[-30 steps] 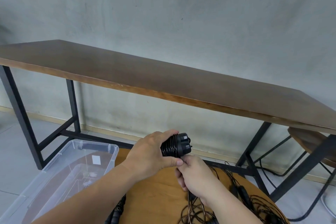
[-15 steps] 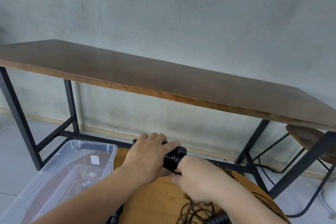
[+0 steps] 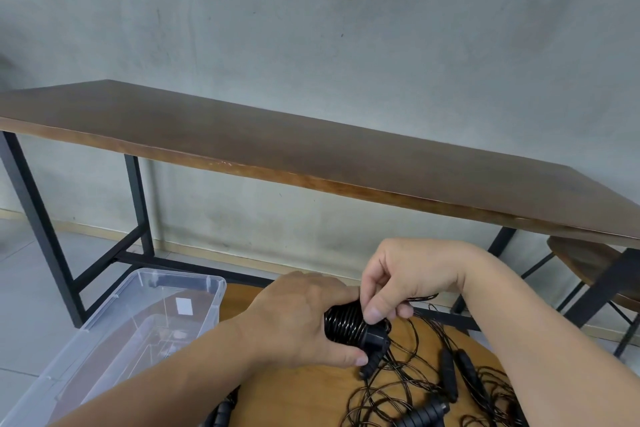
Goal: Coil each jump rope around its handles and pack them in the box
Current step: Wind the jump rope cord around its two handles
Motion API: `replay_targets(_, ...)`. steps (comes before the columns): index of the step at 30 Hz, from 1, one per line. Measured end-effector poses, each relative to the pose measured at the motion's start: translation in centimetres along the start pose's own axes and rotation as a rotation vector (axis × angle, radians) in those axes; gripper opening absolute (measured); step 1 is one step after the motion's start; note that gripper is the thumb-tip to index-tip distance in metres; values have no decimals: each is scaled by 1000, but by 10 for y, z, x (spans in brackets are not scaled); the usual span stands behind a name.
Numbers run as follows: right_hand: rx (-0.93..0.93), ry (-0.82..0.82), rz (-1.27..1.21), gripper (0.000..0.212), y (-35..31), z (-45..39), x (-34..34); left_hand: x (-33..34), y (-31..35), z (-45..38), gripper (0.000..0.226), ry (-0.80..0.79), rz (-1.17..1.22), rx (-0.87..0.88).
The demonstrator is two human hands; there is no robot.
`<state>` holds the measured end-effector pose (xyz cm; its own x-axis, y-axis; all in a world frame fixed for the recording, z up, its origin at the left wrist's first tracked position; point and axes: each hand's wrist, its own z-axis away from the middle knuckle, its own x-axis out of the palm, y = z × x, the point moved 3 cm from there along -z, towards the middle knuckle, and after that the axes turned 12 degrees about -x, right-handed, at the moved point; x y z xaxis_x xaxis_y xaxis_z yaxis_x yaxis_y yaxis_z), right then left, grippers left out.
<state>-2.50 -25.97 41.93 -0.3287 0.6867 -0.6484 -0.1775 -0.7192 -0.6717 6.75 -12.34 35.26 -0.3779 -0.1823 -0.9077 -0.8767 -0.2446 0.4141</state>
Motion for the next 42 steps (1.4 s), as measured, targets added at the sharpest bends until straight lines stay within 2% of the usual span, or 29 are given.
replay_targets(3,-10,-66,-96,11,5,2,-5,2,3,5,57,-109,119,19)
replay_targets(5,-28,-40,-152,8,10,2,-6,1,3,7,54,-153,207,1)
replay_targets(9,-90,130,-297,13,21,0,-1,-4,3,9,56,-170,283,-26)
replay_targets(15,-158,301,-679,16,49,-11,25,-9,-4,14,81,-201,406,-97)
replay_targets(18,-169,346,-854,33,61,-13,36,-6,-4,17,71,-226,452,-79)
replay_targets(22,-230,357,-1084,20,70,-14,45,0,-4,14,64,-202,593,-72)
replay_targets(24,-256,336,-1188,22,72,-15,47,0,-1,12,56,-186,636,-66)
replay_targets(26,-257,335,-1202,26,74,-15,46,1,0,10,52,-171,650,-70)
replay_targets(31,-193,396,-1013,32,77,-8,38,4,1,6,48,-108,678,-108)
replay_targets(34,-166,519,-1035,36,76,0,36,1,-2,5,39,-62,792,-127)
replay_targets(36,-126,628,-1025,32,74,1,39,0,-4,2,34,-56,909,-166)
replay_targets(42,-47,920,-959,20,69,-3,54,8,-8,-4,58,-56,1096,-244)
